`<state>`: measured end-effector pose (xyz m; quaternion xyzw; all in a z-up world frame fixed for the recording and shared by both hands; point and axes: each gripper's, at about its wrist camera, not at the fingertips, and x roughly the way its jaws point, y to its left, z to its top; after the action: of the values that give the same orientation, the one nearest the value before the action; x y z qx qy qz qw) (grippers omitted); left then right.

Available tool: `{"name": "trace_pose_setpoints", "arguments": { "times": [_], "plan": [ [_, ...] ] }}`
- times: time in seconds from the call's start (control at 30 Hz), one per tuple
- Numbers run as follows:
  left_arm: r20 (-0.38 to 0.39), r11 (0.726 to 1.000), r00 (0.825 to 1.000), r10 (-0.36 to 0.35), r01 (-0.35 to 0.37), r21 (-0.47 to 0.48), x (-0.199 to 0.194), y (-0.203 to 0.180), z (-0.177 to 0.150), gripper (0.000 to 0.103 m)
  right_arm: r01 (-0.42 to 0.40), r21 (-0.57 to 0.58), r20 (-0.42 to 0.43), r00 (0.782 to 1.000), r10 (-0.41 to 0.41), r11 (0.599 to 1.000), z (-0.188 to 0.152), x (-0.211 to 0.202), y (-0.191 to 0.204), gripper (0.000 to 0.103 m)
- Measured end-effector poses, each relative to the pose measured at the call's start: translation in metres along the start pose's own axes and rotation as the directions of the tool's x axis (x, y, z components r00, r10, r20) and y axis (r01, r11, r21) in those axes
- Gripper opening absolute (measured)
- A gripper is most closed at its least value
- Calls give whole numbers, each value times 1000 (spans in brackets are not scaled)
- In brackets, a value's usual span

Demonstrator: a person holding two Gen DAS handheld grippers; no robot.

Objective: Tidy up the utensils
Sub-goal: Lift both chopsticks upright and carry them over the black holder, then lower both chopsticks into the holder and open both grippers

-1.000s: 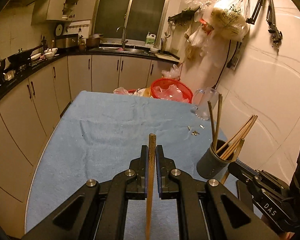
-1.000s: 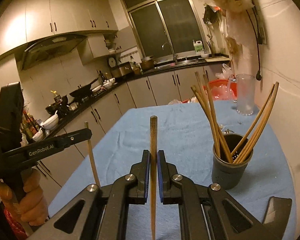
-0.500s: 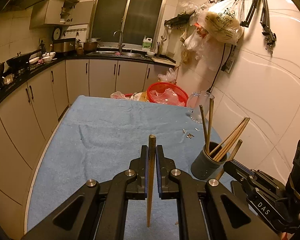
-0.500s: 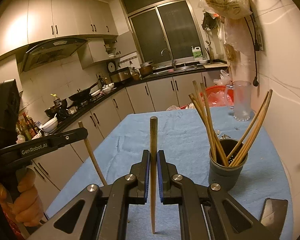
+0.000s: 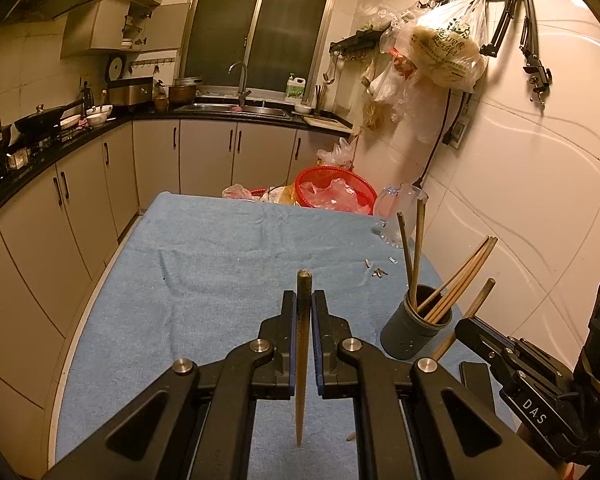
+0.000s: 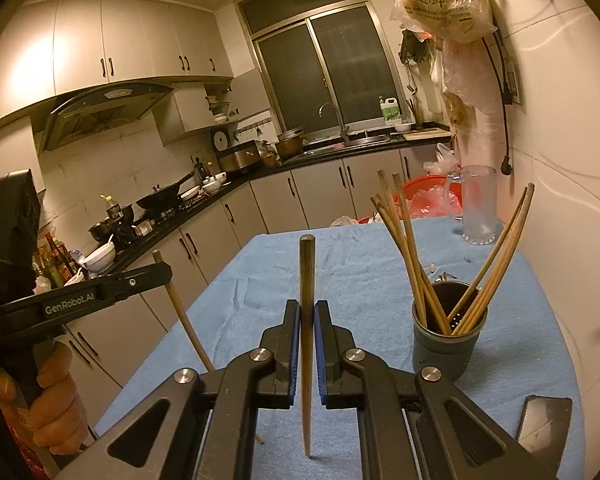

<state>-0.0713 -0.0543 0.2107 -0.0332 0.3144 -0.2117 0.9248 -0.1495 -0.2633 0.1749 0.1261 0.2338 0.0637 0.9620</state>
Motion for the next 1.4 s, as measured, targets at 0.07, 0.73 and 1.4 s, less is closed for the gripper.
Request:
{"name": "trace_pose_setpoints", "arguments": {
  "times": [0.07,0.73,1.4],
  "plan": [
    [3,1000,1000,-1,1,2,-2,0,0,7,1,4,5,1000,-1,1000,1,-2,-1,7],
    [8,998,999,-38,38,53,-11,-22,14,7,33,75,83,996,-39,997,17,-36,-30,7],
    [75,976,983,-168,155,156,-26,-103,77,7,81,142,243,963,-114,987,81,-87,-82,7]
  ]
}}
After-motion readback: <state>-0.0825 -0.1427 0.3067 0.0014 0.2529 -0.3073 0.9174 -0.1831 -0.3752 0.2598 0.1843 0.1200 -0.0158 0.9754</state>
